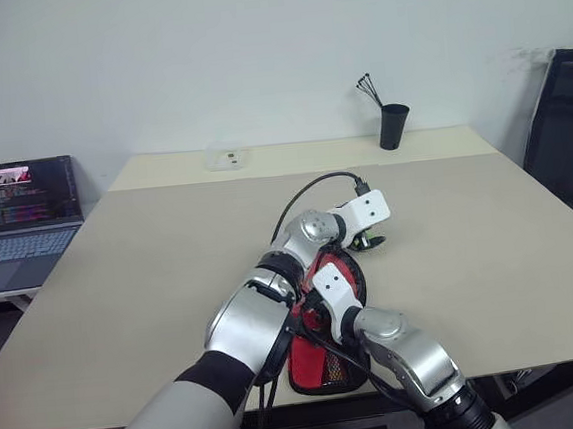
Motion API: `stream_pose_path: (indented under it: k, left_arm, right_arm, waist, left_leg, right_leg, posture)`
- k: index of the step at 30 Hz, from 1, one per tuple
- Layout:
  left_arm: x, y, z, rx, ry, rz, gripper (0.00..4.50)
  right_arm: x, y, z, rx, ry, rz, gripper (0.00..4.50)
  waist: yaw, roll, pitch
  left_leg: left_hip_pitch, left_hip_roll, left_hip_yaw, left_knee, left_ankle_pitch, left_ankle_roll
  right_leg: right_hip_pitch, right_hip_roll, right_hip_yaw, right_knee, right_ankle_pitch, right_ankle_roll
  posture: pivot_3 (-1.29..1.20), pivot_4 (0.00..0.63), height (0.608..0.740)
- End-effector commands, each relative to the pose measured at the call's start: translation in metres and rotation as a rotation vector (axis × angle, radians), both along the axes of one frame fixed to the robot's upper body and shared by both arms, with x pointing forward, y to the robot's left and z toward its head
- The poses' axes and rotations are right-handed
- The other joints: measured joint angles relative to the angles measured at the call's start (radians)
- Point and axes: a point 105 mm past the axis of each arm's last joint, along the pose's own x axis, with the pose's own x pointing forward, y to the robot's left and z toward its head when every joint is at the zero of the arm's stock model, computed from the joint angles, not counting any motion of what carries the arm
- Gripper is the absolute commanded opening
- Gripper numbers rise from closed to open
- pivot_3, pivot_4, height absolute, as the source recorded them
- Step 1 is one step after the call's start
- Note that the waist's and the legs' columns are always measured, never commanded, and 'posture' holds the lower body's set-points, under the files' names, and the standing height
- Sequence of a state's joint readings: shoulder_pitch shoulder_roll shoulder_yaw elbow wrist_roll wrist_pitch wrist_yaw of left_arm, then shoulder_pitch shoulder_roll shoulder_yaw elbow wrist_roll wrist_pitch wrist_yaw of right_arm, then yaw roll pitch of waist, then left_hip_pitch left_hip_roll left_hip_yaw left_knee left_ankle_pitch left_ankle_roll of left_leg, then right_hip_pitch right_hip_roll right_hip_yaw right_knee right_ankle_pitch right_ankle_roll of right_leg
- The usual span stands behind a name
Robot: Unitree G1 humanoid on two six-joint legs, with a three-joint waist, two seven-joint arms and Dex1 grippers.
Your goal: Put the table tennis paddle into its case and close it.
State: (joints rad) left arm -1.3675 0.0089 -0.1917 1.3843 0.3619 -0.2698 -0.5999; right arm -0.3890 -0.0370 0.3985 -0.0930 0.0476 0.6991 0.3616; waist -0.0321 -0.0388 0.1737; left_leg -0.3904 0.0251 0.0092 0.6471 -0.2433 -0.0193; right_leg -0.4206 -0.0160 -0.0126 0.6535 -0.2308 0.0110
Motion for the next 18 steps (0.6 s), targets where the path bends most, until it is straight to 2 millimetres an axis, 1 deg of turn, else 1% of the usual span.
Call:
stream_pose_path:
  k: [1,3,4,7,10,12,14,16,18]
  left_arm:
    - [0.01,0.012,0.034,-0.107,-0.064,0.037,3.69]
    - [0.016,0.028,0.044,-0.171,-0.05,0.084,3.69]
    - [0.018,0.033,0.046,-0.189,-0.045,0.097,3.69]
    - [0.025,0.057,0.056,-0.291,-0.011,0.15,3.69]
    - [0.027,0.074,0.058,-0.344,0.007,0.174,3.69]
    - [0.024,0.087,0.051,-0.367,0.046,0.15,3.69]
    - [0.019,0.097,0.042,-0.397,0.098,0.114,3.69]
    - [0.013,0.107,0.032,-0.418,0.139,0.085,3.69]
    - [0.001,0.116,0.017,-0.428,0.194,0.039,3.69]
  right_arm:
    - [-0.007,-0.011,-0.027,-0.042,0.12,-0.005,4.5]
    - [-0.009,-0.018,-0.015,-0.001,0.114,0.007,4.5]
    - [-0.01,-0.02,-0.011,0.011,0.112,0.013,4.5]
    - [-0.018,-0.033,0.007,0.058,0.107,0.041,4.5]
    - [-0.025,-0.045,0.023,0.096,0.109,0.063,4.5]
    - [-0.036,-0.056,0.04,0.11,0.092,0.136,4.5]
    - [-0.039,-0.069,0.053,0.109,0.076,0.157,4.5]
    - [-0.033,-0.082,0.063,0.099,0.052,0.14,4.5]
    - [-0.02,-0.099,0.073,0.086,0.018,0.083,4.5]
  waist:
    - [0.001,0.0,0.0]
    - [0.001,0.0,0.0]
    - [0.002,0.0,0.0]
    - [0.003,0.0,0.0]
    - [0.003,0.0,0.0]
    - [0.004,0.0,0.0]
    - [0.003,0.0,0.0]
    - [0.001,0.0,0.0]
    - [-0.001,0.001,0.001]
  left_leg:
    - [0.0,0.0,0.0,0.0,0.0,0.0]
    - [0.0,0.0,0.0,0.0,0.0,0.0]
    - [-0.001,0.0,0.0,0.0,0.0,0.0]
    - [-0.002,0.0,-0.001,0.0,0.0,0.0]
    - [-0.004,0.001,-0.002,0.0,0.0,0.0]
    - [-0.004,0.001,-0.002,0.0,0.0,0.0]
    - [-0.004,0.001,-0.002,0.0,0.0,0.0]
    - [-0.004,0.001,-0.002,0.0,0.0,0.0]
    - [-0.004,0.001,-0.001,0.0,0.0,0.0]
  right_leg:
    - [0.0,0.0,0.0,0.0,0.0,0.0]
    - [0.0,0.0,0.0,0.0,0.0,0.0]
    - [0.0,0.0,0.0,0.0,0.0,0.0]
    - [0.0,-0.001,-0.001,-0.001,0.0,0.0]
    - [-0.001,-0.002,-0.002,-0.002,0.0,0.0]
    - [-0.001,-0.002,-0.002,-0.002,0.0,0.0]
    - [-0.001,-0.002,-0.002,-0.003,0.0,0.0]
    - [-0.001,-0.002,-0.001,-0.003,0.0,0.0]
    - [-0.001,-0.001,-0.001,-0.003,0.0,0.0]
  posture:
    - [0.0,0.15,0.74]
    - [0.0,0.15,0.74]
    - [0.0,0.15,0.74]
    - [0.0,0.15,0.74]
    - [0.0,0.15,0.74]
    - [0.0,0.15,0.74]
    - [0.0,0.15,0.74]
    - [0.0,0.15,0.74]
    - [0.0,0.15,0.74]
